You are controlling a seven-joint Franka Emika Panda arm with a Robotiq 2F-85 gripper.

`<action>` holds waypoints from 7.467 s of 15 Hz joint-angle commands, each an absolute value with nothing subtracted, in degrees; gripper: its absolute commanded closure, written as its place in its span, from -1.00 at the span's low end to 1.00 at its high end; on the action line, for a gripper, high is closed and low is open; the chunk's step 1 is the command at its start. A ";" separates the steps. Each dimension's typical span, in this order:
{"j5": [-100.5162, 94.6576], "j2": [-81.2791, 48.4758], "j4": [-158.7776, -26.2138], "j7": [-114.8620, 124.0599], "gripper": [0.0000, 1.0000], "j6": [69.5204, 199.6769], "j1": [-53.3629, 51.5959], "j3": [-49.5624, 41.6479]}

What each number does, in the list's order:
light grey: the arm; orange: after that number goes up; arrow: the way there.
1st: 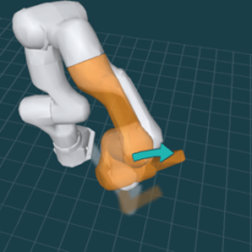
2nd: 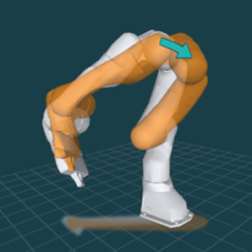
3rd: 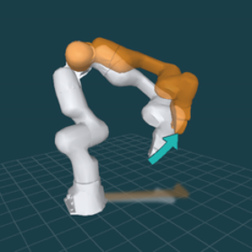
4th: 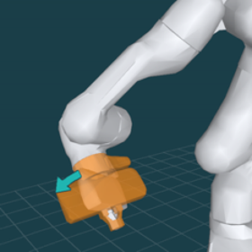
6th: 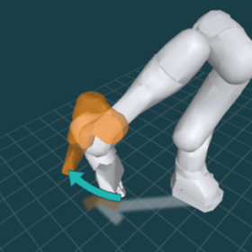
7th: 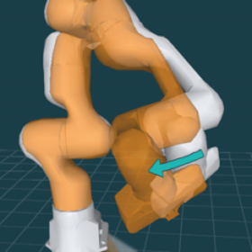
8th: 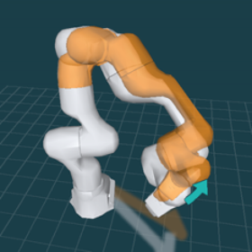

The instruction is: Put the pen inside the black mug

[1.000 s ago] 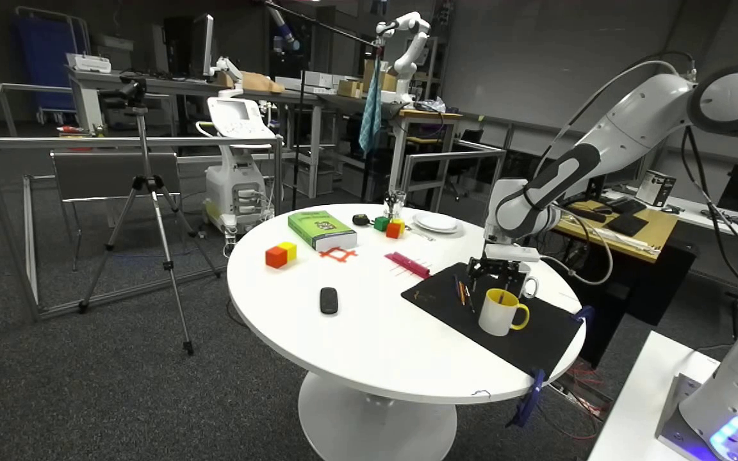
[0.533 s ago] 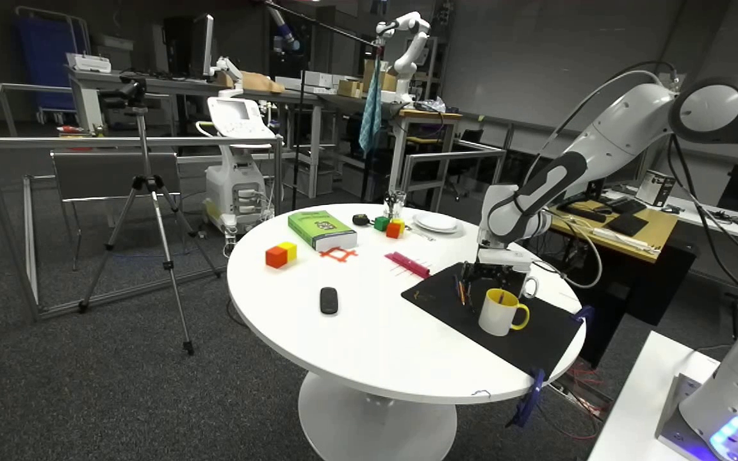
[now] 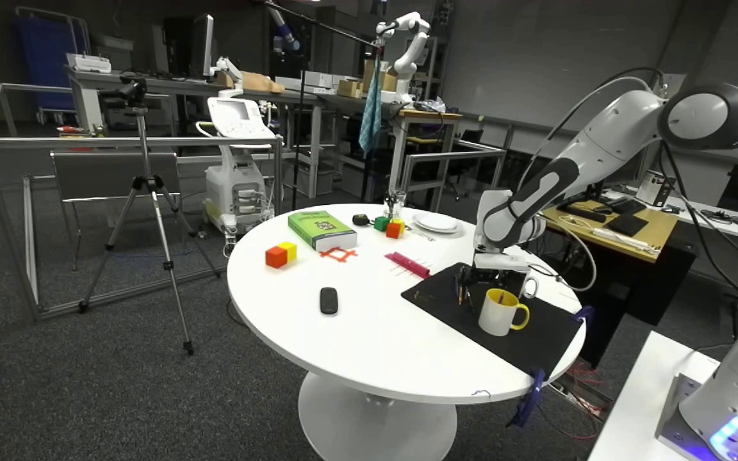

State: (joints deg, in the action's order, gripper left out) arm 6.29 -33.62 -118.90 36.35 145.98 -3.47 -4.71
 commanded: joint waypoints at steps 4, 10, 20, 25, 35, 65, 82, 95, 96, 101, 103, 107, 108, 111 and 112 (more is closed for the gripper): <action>6.75 -35.08 -117.09 37.06 -1.00 146.06 -5.03 -6.18; 4.69 -35.59 -116.79 38.64 -1.00 147.74 -6.77 -8.90; 4.04 -38.15 -114.99 40.46 -1.00 152.46 -9.29 -12.24; 4.22 -38.80 -114.66 41.57 -1.00 154.06 -10.53 -12.72; 3.89 -36.88 -116.08 41.72 -1.00 151.06 -12.35 -12.34; 0.57 -29.09 -119.14 42.20 1.00 148.59 -12.24 -13.19; 0.32 -30.17 -119.78 40.09 -1.00 147.98 -11.42 -9.78; -0.34 -32.18 -118.99 39.37 -1.00 147.57 -11.03 -9.71; -0.34 -32.36 -118.91 39.35 -1.00 147.58 -10.99 -9.72; -0.46 -33.28 -118.70 39.31 -1.00 147.44 -11.06 -9.91; -0.45 -33.57 -118.64 39.30 -1.00 147.41 -11.08 -9.97; -0.44 -33.66 -118.62 39.45 -0.19 147.44 -11.12 -10.07; -0.48 -33.66 -118.55 39.51 -0.04 147.47 -11.16 -10.12; -0.40 -33.61 -118.50 39.46 0.43 147.52 -11.09 -10.05; -0.32 -33.57 -118.51 39.39 0.60 147.49 -11.03 -9.98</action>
State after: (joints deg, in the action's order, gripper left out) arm 0.52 -34.15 -118.34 40.55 148.54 -11.84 -10.17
